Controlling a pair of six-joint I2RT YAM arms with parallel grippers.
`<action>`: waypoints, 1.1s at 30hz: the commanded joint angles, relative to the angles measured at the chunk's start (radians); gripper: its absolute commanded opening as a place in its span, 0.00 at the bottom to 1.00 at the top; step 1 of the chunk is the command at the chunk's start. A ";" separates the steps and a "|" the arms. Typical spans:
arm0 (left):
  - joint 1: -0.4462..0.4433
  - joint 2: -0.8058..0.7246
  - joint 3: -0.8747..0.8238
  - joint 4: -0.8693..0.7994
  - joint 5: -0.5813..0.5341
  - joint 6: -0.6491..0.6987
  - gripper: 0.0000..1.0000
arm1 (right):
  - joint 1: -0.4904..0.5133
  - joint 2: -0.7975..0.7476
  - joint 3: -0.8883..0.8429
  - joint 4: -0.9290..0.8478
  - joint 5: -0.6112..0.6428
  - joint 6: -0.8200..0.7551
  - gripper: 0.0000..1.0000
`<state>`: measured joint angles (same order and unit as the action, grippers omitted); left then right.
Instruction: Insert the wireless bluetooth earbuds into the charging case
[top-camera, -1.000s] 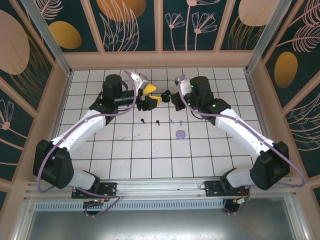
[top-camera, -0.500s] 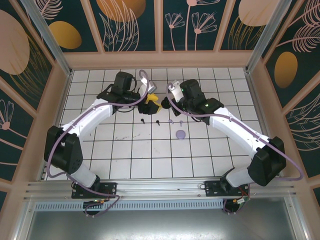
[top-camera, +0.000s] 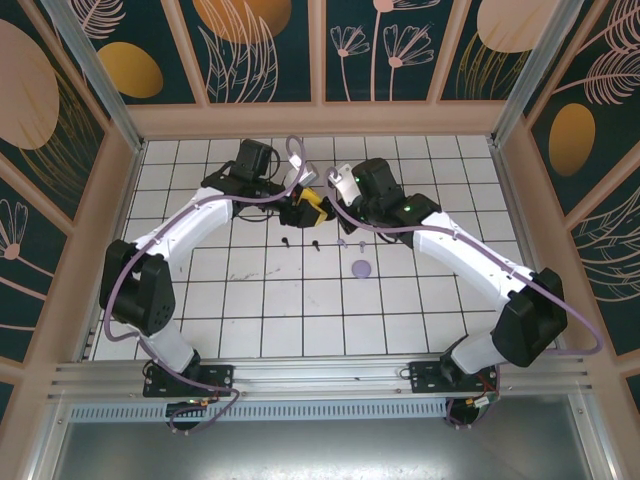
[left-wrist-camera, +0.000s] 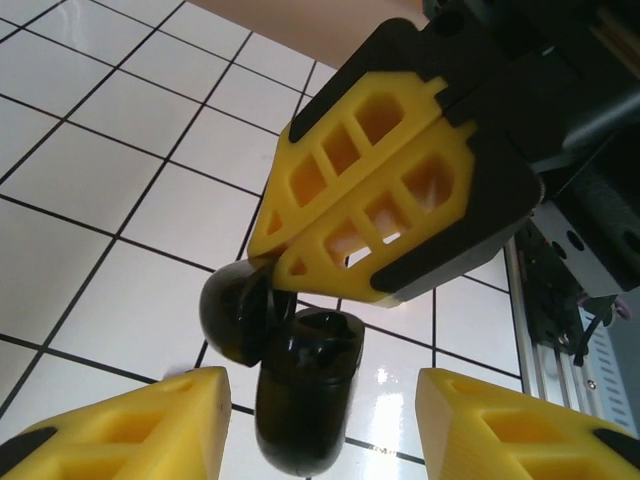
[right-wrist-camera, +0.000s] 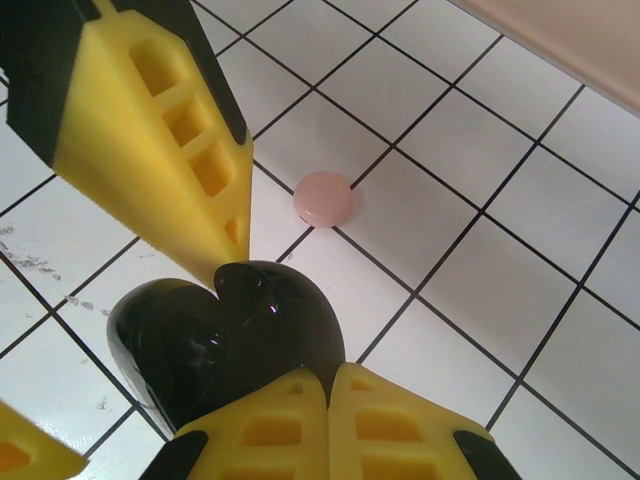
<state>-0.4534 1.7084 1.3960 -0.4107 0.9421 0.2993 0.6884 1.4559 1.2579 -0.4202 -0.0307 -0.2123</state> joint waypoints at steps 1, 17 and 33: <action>0.004 0.037 0.041 -0.046 0.048 0.043 0.50 | 0.007 0.003 0.041 -0.003 -0.023 -0.021 0.00; 0.004 0.067 0.059 -0.030 0.098 0.040 0.29 | 0.007 0.002 0.053 0.008 -0.041 -0.015 0.00; 0.005 0.011 -0.079 0.221 0.100 -0.099 0.00 | -0.007 -0.015 0.083 0.022 -0.017 0.022 0.18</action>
<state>-0.4507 1.7569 1.3674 -0.3222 1.0435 0.2634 0.6868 1.4563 1.2762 -0.4183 -0.0418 -0.2035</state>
